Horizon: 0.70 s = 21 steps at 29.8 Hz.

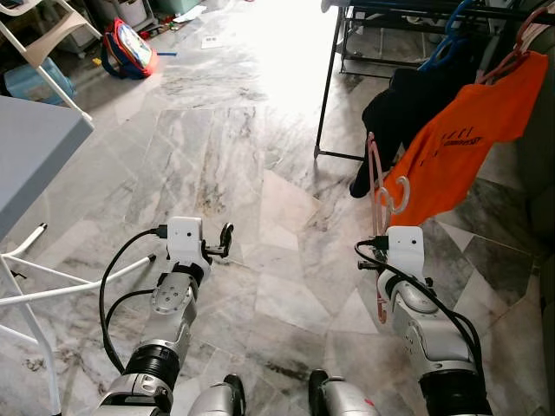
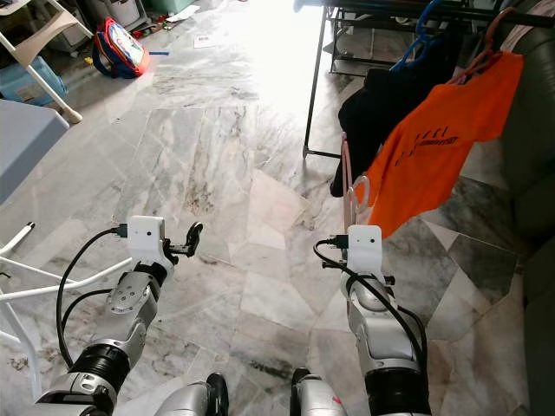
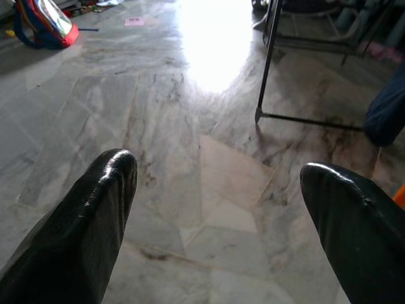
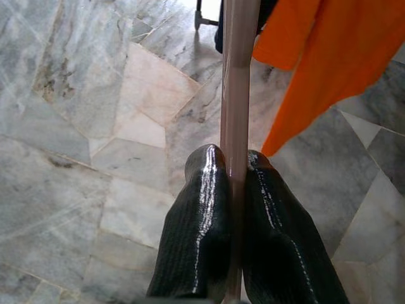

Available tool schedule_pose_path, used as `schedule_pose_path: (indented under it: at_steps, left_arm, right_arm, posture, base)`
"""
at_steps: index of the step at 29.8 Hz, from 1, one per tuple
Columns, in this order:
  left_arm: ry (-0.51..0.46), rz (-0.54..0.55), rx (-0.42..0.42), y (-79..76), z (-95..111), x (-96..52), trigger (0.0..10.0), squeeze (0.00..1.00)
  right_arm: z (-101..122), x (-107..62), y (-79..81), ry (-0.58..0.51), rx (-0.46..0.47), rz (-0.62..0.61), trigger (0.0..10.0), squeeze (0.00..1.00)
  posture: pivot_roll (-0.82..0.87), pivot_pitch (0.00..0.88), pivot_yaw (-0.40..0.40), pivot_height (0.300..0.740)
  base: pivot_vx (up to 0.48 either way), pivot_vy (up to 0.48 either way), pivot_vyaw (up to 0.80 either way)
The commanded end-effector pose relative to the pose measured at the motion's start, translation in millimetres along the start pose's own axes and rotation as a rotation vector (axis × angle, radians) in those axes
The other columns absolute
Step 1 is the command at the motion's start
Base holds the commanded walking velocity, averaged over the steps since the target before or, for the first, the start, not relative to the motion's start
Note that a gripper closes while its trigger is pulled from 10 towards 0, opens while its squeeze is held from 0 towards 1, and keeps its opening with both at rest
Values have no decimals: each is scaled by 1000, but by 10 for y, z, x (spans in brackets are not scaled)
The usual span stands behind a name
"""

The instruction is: Hang hanger

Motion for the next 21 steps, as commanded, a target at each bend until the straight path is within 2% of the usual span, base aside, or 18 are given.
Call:
schedule_pose_path:
  at_steps: [1,13,21]
  left_arm:
    - [11,3,-10,25,-31,-29,10000,0]
    - [1,-33,-18,-43,10,4,10000,0]
    - [2,-65,-28,-149,5,-6,10000,0]
  right_arm:
    - [34,-18,40,-7,5,7,10000,0]
    - [74,-10,92,-13,13,25,10000,0]
    - [141,10,70,-26,22,15,10000,0]
  posture:
    - [-130,146,28,740]
    - [-143,141,35,740]
    - [-147,139,32,740]
  base:
    - [292,247,0]
    - [332,281,0]
    - [370,300,0]
Point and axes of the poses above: a point about 5 cm out from each wrist's last joint towards the gripper, its own x axis pointing out of the wrist towards the gripper, its own z axis along the axis of the wrist's last joint, y = z × x, the point moved 1 cm from there along x, pointing out of the wrist towards the gripper, and after that the axes turned 14 degrees about x, right-handed, at the moved point
